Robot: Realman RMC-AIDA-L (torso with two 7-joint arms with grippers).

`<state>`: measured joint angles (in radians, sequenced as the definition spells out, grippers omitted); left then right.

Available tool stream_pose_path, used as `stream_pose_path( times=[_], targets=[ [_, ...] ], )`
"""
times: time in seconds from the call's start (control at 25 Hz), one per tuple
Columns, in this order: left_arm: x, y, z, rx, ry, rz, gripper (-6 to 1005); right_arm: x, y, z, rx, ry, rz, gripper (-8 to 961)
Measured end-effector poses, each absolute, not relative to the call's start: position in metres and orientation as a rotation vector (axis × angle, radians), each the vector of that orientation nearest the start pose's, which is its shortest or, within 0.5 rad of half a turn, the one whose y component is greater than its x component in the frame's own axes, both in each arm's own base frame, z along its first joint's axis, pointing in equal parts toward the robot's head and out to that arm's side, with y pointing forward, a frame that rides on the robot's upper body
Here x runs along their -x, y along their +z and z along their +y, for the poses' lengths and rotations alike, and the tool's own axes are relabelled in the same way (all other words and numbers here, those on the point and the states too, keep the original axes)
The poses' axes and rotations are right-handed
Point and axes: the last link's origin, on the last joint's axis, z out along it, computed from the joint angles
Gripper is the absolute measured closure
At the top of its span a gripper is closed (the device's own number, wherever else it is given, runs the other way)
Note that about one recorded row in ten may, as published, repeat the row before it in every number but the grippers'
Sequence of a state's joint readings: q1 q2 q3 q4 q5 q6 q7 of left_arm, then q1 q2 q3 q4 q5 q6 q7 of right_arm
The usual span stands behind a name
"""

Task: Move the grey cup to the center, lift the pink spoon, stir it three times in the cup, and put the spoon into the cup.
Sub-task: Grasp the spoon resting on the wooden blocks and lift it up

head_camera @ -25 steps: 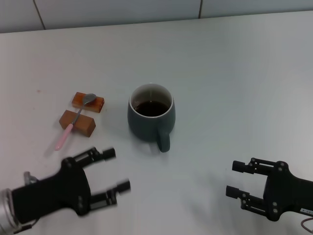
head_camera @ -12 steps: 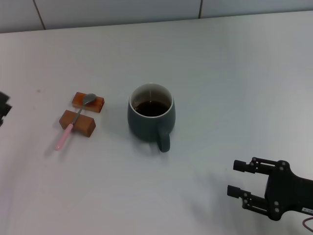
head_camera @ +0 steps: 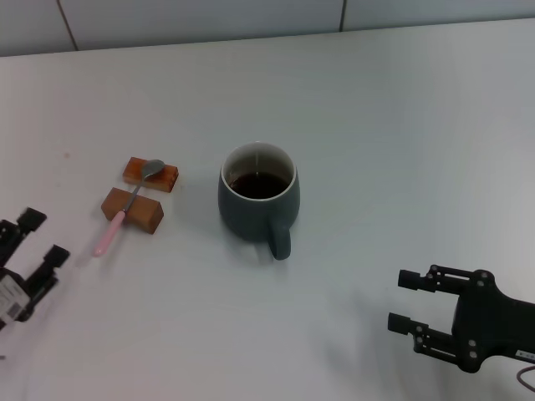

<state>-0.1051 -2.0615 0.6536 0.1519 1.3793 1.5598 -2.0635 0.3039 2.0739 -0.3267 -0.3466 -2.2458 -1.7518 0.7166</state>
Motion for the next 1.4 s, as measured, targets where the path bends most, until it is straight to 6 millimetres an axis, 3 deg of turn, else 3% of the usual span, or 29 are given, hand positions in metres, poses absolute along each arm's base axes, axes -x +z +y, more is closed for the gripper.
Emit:
stream_pose_path(
  times=[0.72, 1.24, 1.36, 1.4],
  targets=[
    [0.368, -0.035, 0.196, -1.219, 1.668, 2.522, 211, -0.329, -0.029, 0.207, 2.652, 0.861, 0.401, 371],
    [0.366, -0.040, 0.203, -1.208, 1.644, 2.538, 213, -0.328, -0.030, 0.209, 2.654, 0.864, 0.411, 371],
    [0.365, -0.042, 0.206, -1.207, 1.638, 2.545, 213, -0.327, -0.029, 0.210, 2.655, 0.866, 0.419, 371],
    [0.360, -0.047, 0.218, -1.207, 1.635, 2.547, 213, -0.327, -0.029, 0.210, 2.656, 0.867, 0.424, 371]
  ],
)
